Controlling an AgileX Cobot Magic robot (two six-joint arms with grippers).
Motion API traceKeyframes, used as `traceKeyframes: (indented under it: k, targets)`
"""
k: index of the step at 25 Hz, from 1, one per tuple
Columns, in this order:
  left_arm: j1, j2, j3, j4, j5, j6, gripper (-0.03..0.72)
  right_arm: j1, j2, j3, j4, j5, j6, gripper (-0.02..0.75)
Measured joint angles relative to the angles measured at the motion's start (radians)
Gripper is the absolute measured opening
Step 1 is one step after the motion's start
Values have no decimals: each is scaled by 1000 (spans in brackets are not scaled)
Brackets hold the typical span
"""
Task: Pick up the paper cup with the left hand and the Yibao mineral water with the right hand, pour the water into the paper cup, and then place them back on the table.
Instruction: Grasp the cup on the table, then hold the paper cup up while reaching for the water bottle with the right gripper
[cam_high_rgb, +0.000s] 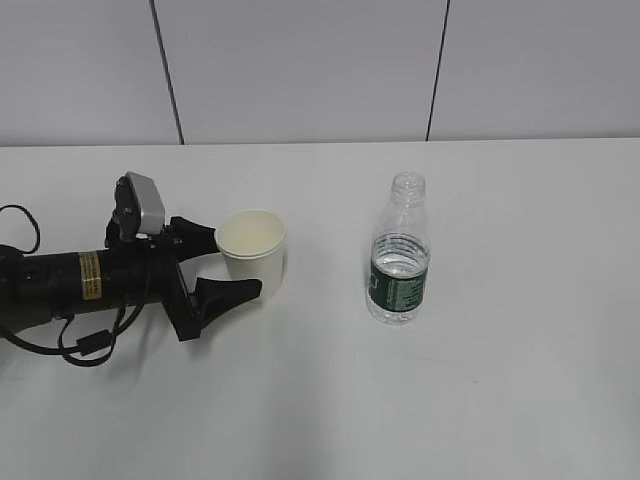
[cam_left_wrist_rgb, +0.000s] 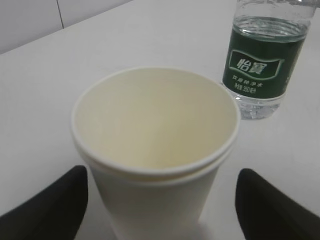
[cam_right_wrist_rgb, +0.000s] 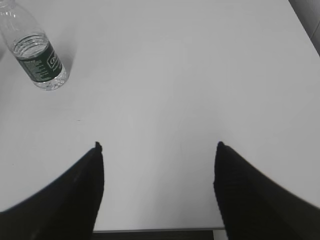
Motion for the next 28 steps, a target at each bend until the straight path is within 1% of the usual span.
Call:
traceKeyframes:
  k: [6,9,28]
  targets:
    - [-31,29,-51,-9,-1,-2,553,0,0,0,0,0,0,538]
    - [-45,35,-55,-24,0,-2,553,0,0,0,0,0,0,537]
    - [-46,54,-57,-59,0,-2,553,0,0,0,0,0,0,536]
